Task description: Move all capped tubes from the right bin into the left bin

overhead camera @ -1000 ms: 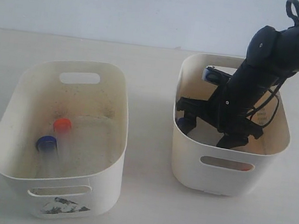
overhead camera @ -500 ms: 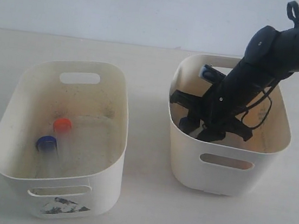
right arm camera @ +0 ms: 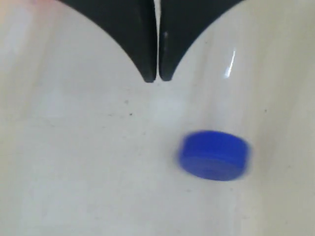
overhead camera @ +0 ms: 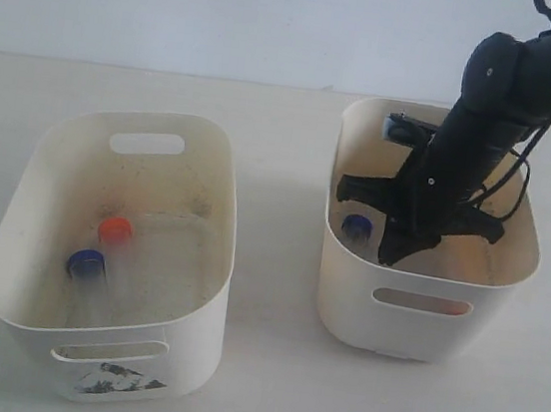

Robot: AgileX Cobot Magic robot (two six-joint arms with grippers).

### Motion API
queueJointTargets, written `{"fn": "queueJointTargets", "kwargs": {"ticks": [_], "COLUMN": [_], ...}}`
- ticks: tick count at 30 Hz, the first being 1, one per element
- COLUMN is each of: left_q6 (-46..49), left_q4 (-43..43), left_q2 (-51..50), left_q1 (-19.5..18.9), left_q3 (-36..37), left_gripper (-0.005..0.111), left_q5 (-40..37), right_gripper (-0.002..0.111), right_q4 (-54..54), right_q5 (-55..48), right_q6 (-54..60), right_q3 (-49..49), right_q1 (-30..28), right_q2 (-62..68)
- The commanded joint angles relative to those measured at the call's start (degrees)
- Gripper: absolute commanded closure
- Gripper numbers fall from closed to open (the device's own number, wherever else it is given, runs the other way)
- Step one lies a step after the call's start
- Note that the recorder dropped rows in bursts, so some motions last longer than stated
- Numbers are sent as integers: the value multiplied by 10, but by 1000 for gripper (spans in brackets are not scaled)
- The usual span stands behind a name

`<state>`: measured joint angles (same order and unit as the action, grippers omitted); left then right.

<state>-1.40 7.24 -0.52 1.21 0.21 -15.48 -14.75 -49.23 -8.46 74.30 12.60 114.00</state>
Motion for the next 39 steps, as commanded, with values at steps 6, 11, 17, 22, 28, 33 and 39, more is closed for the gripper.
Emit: {"fn": "queueJointTargets", "kwargs": {"ticks": [6,11,17,22,28,33,39], "left_q6": [-7,-7,-7,-7,-7,-7,-7], "left_q4": [-6,-6,-6,-6,-6,-6,-6], "left_q2": [2,2,2,2,2,2,2], "left_q1": [-2,-2,-2,-2,-2,-2,-2], "left_q3": [-2,-2,-2,-2,-2,-2,-2], "left_gripper": [102,102,102,102,102,102,102], "left_q5": [5,5,5,5,5,5,5], "right_gripper": [108,69,47,43,23,25,25], "right_q4": [36,-53,-58,-68,-73,-77,-74], "right_q5": [24,35,15,15,-2,-6,7], "right_q6": [-23,14,15,29,42,44,33], "right_q3": [-3,-3,-5,-5,-5,-5,-5], "right_q1": [0,0,1,1,1,1,12], "right_q2": [-66,-49,-13,1,9,16,47]}}
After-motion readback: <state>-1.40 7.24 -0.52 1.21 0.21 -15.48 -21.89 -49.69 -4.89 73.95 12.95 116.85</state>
